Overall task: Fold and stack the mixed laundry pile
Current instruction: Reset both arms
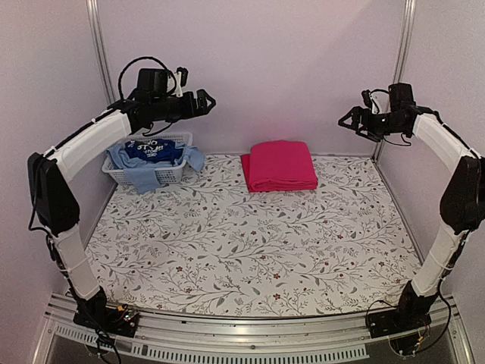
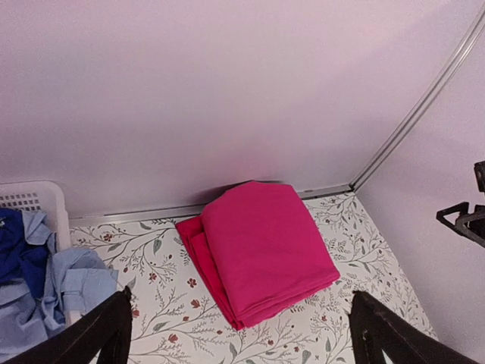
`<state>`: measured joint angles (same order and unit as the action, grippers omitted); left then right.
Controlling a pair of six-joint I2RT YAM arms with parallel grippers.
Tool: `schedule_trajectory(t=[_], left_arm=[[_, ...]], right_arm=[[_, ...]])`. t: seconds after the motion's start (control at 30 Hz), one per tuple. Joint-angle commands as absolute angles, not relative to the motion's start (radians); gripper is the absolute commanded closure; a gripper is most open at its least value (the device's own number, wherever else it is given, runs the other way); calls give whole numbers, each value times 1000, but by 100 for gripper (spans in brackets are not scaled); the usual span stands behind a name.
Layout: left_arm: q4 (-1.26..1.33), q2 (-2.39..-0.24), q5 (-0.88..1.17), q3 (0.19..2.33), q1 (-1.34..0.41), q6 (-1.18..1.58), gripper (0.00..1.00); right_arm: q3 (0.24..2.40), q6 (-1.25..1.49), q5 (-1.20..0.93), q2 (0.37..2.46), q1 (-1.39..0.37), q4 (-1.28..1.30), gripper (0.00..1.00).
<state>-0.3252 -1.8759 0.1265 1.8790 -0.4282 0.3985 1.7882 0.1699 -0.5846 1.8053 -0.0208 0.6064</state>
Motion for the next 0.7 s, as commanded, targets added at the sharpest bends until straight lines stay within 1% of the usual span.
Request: schedule_trajectory(t=[0.0, 0.13, 0.27, 0.4, 0.5, 0.67], left_arm=[[-456, -1731, 63, 1709, -413, 388, 0], [-425, -1537, 17, 1370, -409, 419, 0], [-399, -1372, 3, 1085, -410, 505, 0], [-339, -1231, 3, 857, -414, 605, 0], [-334, -1199, -28, 766, -413, 635, 0], [-346, -1219, -43, 748, -413, 651, 0]], right_arm=[[1563, 139, -589, 1668, -24, 591, 1], [1275, 140, -628, 1517, -25, 507, 1], [993, 151, -654, 1388, -25, 447, 1], [815, 174, -693, 1319, -25, 392, 1], [757, 192, -694, 1300, -24, 366, 1], [759, 218, -704, 1313, -25, 342, 1]])
